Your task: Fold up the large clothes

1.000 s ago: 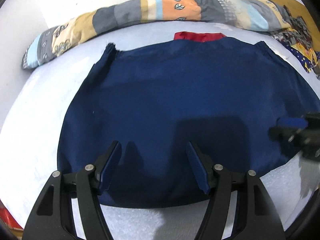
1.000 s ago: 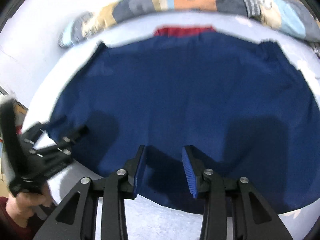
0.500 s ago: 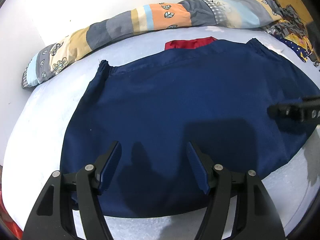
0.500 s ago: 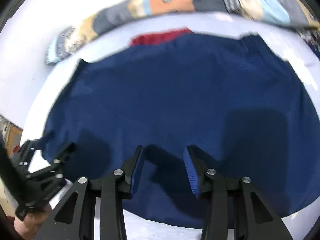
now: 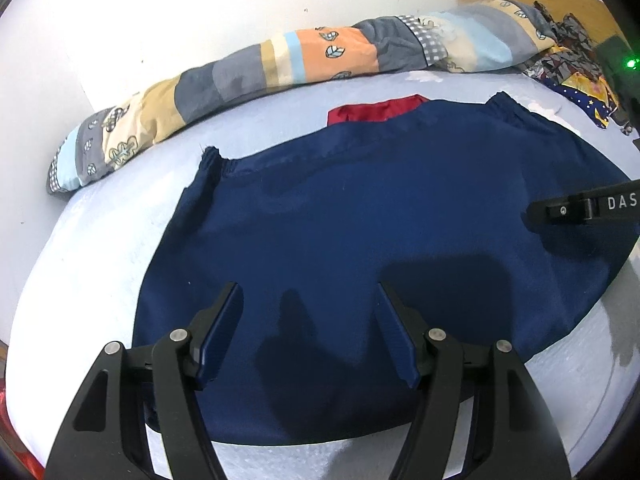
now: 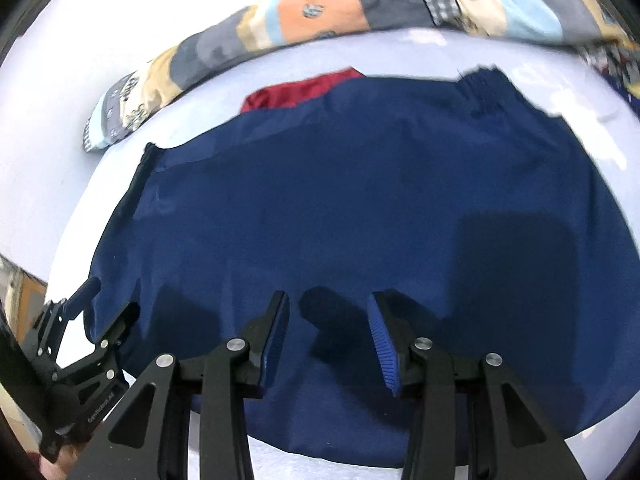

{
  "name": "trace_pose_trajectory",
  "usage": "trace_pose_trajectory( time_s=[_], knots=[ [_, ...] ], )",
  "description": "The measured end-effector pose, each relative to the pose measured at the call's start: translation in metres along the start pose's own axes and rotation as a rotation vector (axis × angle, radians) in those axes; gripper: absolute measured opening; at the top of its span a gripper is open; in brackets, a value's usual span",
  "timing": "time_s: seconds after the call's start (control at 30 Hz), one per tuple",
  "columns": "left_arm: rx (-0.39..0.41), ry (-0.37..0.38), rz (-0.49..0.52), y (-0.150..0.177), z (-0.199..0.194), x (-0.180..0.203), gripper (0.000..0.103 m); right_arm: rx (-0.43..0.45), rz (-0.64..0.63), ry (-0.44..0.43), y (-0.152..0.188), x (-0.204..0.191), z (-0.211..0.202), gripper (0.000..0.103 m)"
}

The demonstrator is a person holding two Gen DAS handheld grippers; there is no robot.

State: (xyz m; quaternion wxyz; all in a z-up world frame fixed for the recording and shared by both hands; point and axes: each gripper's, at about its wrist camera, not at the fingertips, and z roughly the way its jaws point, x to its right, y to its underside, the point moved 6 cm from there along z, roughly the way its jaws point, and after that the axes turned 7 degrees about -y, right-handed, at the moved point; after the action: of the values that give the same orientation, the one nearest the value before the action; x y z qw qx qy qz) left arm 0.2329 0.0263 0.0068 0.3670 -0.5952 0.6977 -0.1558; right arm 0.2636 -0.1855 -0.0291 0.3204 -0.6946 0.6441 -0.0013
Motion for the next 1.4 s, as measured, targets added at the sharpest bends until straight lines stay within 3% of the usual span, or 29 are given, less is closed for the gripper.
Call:
trace_pose_trajectory(
  time_s=[0.27, 0.4, 0.5, 0.63, 0.9, 1.17, 1.4],
  knots=[
    [0.015, 0.003, 0.018, -0.003, -0.001, 0.002, 0.067, -0.032, 0.001, 0.026, 0.003, 0.004, 0.008, 0.044],
    [0.017, -0.001, 0.015, -0.004, -0.002, 0.001, 0.067, 0.014, -0.015, 0.004, -0.003, -0.001, -0.001, 0.044],
    [0.019, 0.000, 0.008, -0.004, -0.002, 0.000, 0.067, 0.031, -0.029, 0.058, -0.007, 0.003, -0.004, 0.045],
    [0.020, -0.001, 0.005, -0.005, -0.002, 0.000, 0.067, -0.035, 0.024, 0.056, -0.001, 0.016, 0.007, 0.047],
    [0.033, 0.001, 0.013, -0.006, -0.006, 0.001, 0.067, 0.031, 0.054, 0.066, -0.008, 0.025, -0.013, 0.047],
    [0.033, -0.001, 0.002, -0.007, -0.006, -0.002, 0.067, -0.011, 0.113, 0.070, -0.004, 0.042, -0.010, 0.047],
    [0.041, 0.000, 0.006, -0.008, -0.007, -0.002, 0.067, 0.108, 0.211, 0.101, -0.022, 0.070, -0.039, 0.051]
  ],
)
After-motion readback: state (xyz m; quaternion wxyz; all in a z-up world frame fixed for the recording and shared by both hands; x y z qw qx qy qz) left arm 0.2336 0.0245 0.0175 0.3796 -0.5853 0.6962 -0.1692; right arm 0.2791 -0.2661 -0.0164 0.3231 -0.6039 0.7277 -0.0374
